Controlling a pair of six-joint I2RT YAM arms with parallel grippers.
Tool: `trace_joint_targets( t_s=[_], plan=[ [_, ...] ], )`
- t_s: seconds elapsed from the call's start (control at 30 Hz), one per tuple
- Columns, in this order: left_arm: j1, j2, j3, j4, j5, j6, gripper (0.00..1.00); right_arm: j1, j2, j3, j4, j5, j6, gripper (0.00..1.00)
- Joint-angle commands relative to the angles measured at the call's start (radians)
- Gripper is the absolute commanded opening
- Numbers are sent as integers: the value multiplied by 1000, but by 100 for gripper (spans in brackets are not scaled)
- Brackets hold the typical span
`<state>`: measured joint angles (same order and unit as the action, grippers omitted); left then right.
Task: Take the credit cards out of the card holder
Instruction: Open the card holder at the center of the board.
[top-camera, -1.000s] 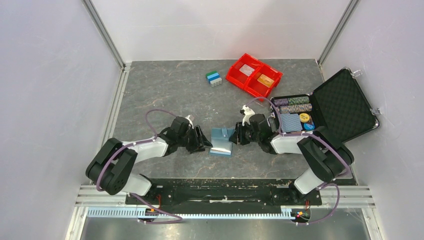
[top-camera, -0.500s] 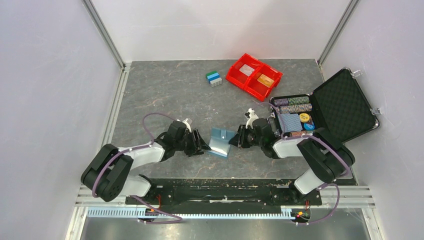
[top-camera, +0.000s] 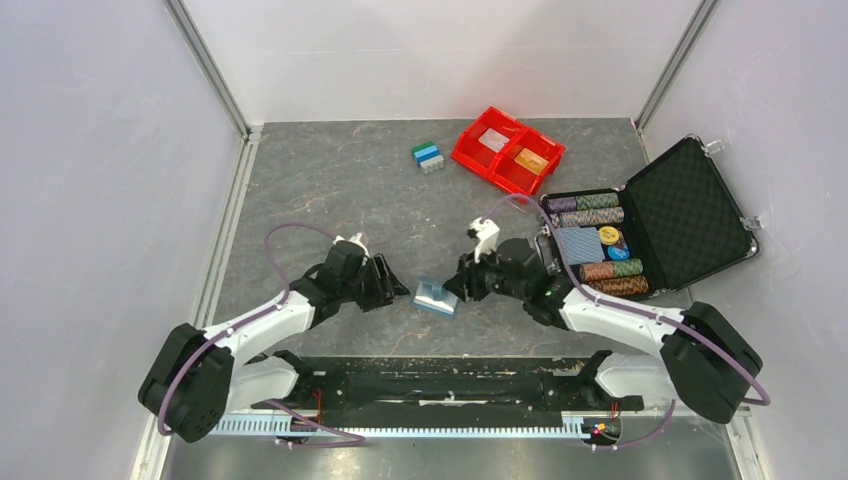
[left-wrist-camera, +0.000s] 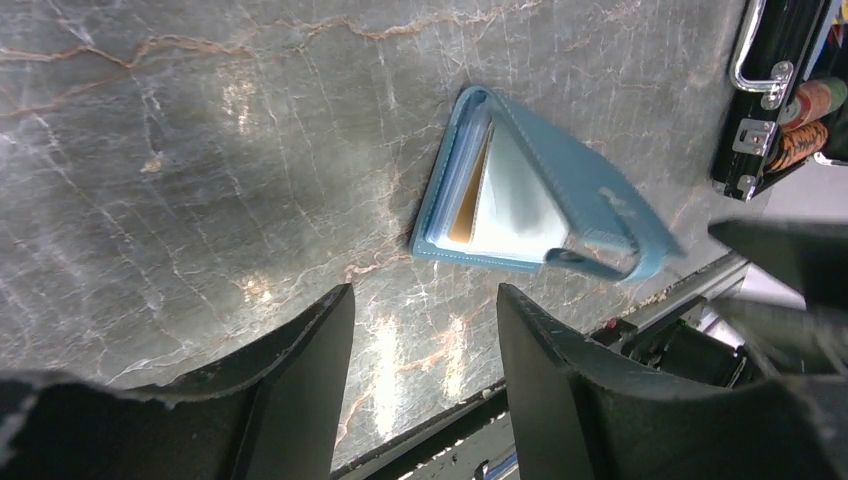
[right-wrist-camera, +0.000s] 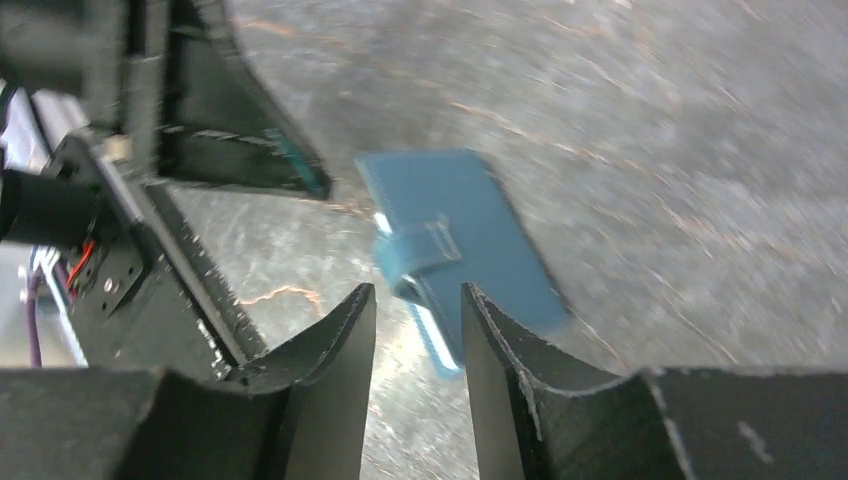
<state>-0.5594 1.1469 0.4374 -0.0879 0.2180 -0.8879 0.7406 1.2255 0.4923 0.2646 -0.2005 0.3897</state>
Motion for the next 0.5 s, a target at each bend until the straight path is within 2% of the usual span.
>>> trace_joint_targets(
  t_s=[0.0, 0.1, 0.23, 0.47],
  plan=[
    [7, -31, 44, -78, -72, 46, 61, 114, 45, 109, -10, 19, -222, 42],
    [10, -43, 42, -102, -81, 46, 62, 147, 110, 164, -16, 48, -323, 46],
    [28, -61, 25, -111, -74, 45, 63, 180, 185, 239, -39, 22, -443, 48],
    [53, -73, 30, -134, -62, 53, 63, 270, 217, 281, -60, 56, -433, 47]
  ],
)
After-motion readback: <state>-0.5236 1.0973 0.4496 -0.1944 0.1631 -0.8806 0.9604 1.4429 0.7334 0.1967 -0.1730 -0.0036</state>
